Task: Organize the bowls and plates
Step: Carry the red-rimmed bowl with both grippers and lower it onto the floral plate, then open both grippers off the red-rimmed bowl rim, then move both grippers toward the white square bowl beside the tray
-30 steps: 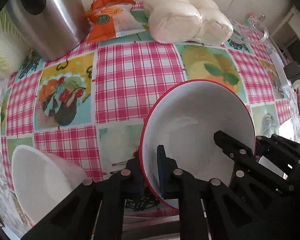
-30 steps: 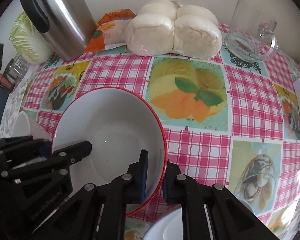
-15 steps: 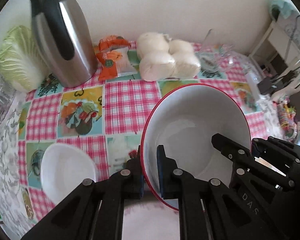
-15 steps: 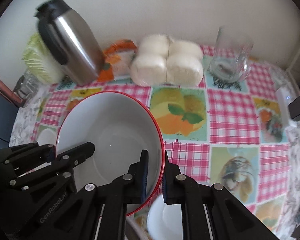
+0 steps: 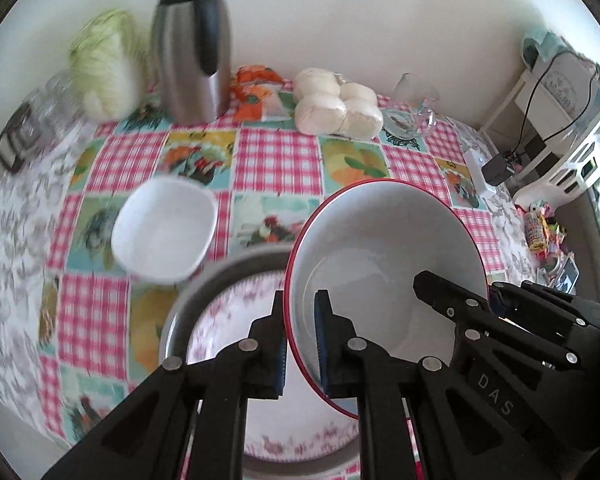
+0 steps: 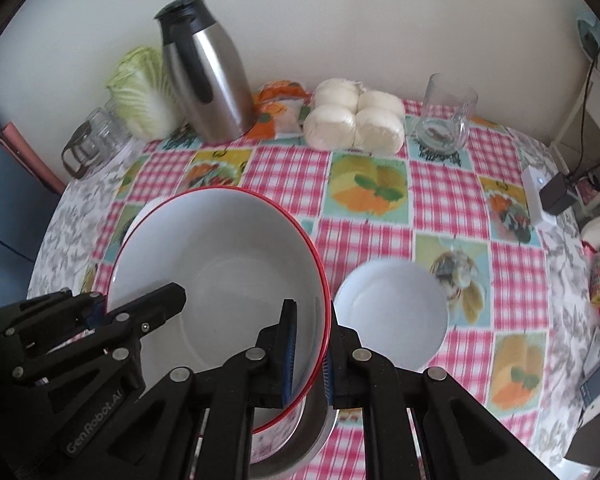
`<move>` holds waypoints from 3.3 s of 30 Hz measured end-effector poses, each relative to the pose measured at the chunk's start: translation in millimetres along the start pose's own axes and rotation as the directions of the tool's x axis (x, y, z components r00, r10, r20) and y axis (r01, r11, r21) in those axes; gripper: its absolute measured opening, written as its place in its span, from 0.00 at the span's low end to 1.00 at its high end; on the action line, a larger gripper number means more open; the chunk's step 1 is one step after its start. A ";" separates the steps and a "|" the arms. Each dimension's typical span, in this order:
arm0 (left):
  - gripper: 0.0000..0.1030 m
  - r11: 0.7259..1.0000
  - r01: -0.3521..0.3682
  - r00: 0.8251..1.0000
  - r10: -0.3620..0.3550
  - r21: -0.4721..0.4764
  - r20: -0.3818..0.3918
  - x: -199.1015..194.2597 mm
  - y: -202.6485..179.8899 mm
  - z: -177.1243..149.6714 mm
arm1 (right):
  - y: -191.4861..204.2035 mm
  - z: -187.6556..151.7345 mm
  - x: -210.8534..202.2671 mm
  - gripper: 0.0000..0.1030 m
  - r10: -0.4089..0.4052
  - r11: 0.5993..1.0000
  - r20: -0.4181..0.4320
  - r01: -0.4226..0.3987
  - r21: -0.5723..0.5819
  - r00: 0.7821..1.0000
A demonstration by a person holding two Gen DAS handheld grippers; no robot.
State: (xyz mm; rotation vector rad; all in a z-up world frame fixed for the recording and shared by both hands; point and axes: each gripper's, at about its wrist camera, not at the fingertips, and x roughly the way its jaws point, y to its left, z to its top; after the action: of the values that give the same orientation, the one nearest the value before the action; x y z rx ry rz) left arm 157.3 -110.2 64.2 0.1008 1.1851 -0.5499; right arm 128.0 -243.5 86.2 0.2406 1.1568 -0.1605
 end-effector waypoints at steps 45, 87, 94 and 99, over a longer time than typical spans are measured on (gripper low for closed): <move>0.19 0.961 0.154 0.988 -0.153 -0.229 0.021 49.1 77.9 -67.1 | 51.0 -47.7 80.2 0.12 -0.081 0.996 -0.170 0.072 -0.057 0.982; 0.87 0.987 -0.046 0.986 0.069 -0.157 0.150 4.2 96.0 -68.7 | 41.1 -57.5 19.7 0.96 -0.134 0.989 -0.035 0.136 0.063 0.990; 0.98 0.982 -0.064 0.979 0.096 -0.176 0.180 0.3 107.5 -68.1 | 42.4 -60.2 16.7 1.00 -0.151 0.986 -0.009 0.151 0.072 0.989; 0.98 0.981 -0.059 0.978 0.094 -0.185 0.188 -0.8 113.1 -67.3 | 45.5 -57.8 12.5 1.00 -0.170 0.983 0.004 0.169 0.078 0.986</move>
State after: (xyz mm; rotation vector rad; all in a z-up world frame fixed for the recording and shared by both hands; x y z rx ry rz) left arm 151.6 11.9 15.3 -0.0600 1.0282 -0.3740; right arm 93.1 -184.1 57.4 0.2094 1.1613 -0.3566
